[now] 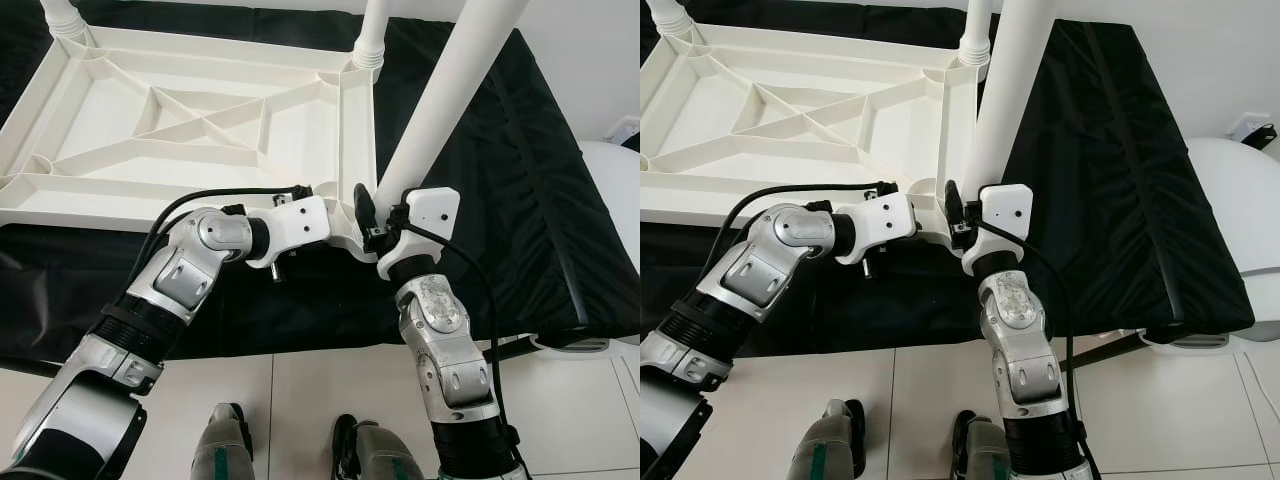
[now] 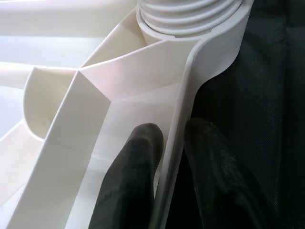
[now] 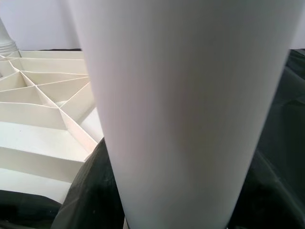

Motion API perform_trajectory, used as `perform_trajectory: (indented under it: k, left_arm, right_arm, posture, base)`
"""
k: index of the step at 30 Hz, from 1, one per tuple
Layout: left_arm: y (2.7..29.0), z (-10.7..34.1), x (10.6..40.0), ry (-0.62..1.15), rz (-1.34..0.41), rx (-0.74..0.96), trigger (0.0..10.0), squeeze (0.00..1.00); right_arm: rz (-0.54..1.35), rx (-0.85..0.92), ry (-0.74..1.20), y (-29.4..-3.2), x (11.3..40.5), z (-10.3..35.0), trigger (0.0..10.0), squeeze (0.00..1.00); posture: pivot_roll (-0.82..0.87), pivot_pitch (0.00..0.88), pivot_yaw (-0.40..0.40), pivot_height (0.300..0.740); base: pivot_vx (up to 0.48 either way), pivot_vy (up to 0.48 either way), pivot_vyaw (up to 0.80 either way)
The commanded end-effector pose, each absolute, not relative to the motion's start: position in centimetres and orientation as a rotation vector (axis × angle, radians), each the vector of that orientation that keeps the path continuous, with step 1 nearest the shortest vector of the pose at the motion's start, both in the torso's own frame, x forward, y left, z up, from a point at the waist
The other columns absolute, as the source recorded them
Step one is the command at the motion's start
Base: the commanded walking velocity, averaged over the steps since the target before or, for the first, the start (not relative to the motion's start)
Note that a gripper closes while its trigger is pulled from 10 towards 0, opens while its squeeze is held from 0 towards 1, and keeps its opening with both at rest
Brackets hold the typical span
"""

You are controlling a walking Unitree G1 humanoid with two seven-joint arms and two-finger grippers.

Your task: Building children table

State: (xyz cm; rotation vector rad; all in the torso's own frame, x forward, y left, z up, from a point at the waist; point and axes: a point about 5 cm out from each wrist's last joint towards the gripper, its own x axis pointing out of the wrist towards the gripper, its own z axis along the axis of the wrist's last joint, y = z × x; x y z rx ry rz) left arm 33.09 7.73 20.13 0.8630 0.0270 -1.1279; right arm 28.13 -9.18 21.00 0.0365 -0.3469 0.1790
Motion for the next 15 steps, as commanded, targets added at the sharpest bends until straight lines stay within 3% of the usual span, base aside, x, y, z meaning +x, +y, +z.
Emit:
perform_trajectory:
  k: [1, 11, 12, 15]
  left_arm:
    - [7.81, 20.13, 33.07, 0.018, -1.113, 0.877, 10.0, 0.00]
    - [7.89, 20.15, 33.07, 0.019, -1.112, 0.878, 10.0, 0.00]
    - [7.91, 20.16, 33.08, 0.020, -1.112, 0.877, 10.0, 0.00]
    - [7.93, 20.19, 33.09, 0.020, -1.111, 0.876, 10.0, 0.00]
  right_arm:
    - [0.108, 0.048, -0.316, -10.03, 27.94, 20.31, 10.0, 0.00]
    - [0.104, 0.056, -0.313, -10.06, 27.98, 20.26, 10.0, 0.00]
    - [0.109, 0.064, -0.313, -10.07, 27.97, 20.29, 10.0, 1.00]
    - [0.140, 0.089, -0.315, -10.08, 27.93, 20.39, 10.0, 1.00]
  posture:
    - [0.08, 0.207, -0.026, 0.740]
    - [0.08, 0.209, -0.026, 0.740]
    - [0.08, 0.210, -0.026, 0.740]
    - [0.08, 0.213, -0.025, 0.740]
  base:
    - [0.000, 0.000, 0.00]
    - [0.000, 0.000, 0.00]
    - [0.000, 0.000, 0.00]
    - [0.000, 0.000, 0.00]
